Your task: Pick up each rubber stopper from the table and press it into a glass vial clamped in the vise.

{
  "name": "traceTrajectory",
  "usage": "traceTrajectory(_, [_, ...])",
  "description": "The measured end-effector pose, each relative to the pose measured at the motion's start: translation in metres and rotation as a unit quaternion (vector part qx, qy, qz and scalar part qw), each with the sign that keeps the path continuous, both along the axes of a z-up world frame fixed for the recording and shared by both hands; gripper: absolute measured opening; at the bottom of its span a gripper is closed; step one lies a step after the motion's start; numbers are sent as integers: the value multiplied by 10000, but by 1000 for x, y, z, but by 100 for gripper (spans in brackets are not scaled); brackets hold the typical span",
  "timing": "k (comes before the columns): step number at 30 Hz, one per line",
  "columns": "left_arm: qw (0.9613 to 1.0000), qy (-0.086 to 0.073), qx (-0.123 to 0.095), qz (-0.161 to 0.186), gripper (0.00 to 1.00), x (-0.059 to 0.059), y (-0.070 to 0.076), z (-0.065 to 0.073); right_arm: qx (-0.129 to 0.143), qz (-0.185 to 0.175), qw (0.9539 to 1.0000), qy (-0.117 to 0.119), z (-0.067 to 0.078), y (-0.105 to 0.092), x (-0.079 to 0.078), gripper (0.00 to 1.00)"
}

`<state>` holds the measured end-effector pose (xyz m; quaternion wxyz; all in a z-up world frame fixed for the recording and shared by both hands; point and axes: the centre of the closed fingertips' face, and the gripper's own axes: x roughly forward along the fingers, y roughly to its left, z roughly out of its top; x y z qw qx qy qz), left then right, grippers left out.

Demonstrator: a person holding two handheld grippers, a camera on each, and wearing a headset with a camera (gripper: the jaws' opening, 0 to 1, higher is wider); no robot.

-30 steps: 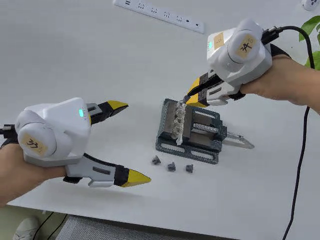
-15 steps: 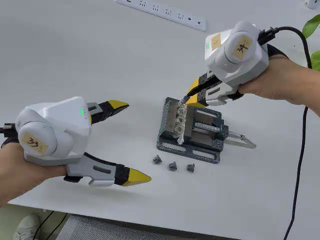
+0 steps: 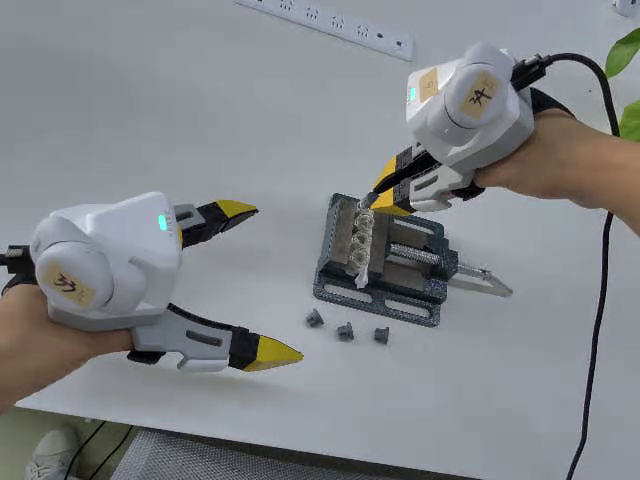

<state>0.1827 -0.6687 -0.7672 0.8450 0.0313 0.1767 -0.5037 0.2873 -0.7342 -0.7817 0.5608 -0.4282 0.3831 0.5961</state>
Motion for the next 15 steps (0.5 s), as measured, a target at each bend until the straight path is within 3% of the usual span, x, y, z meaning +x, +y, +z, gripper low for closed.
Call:
traceTrajectory(9, [10000,5,-18,-5,93,0,0,-1,-223,106,9997,-89,0,2,0,6])
traceTrajectory(15, [10000,14,-31,-5,93,0,-1,0,-517,185,9984,-120,-1,3,-2,6])
